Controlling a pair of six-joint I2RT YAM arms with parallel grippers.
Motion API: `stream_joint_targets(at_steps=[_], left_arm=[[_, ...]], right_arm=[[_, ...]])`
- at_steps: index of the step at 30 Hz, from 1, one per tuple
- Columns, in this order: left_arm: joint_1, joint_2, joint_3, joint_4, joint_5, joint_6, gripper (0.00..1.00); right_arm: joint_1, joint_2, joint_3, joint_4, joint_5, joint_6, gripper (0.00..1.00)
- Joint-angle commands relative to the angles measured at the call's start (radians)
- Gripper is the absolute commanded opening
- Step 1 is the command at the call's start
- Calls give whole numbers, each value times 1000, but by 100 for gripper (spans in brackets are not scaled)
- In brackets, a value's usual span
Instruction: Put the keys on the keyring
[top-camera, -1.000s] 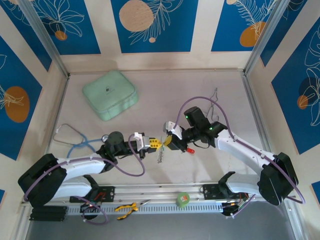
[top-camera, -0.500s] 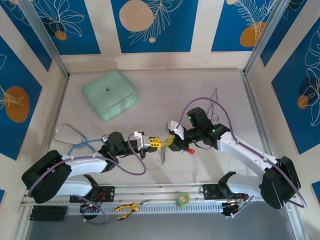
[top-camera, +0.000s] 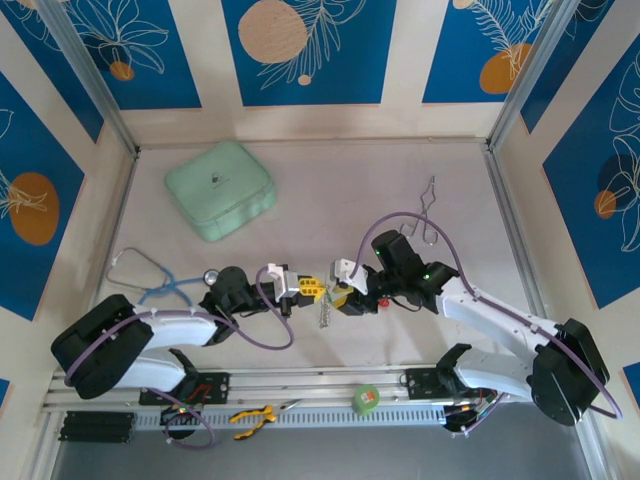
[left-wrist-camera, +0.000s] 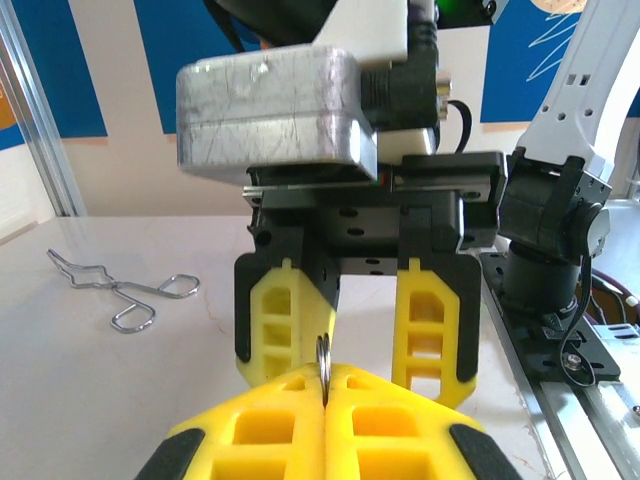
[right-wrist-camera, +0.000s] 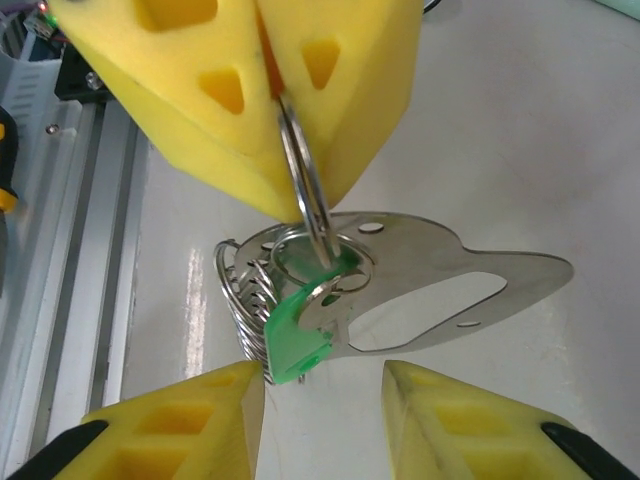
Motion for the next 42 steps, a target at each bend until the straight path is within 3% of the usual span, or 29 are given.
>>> stream_joint_targets(at_steps=[1,17,32,42], left_arm=[[-10,2,-8,66,11,-17,0],[-10,-5,-2,38,22,-10,0],[-10,9,4,59,34,-26,0],[-11,-10,-1,23,2,-6,0]], right_arm=[[13,11,-12,43,17,-11,37],[-17,-24,-14,56,-4,5,24],[0,25,-28,184,-7,49,28],[0,-11,-30,153,41,36,9]])
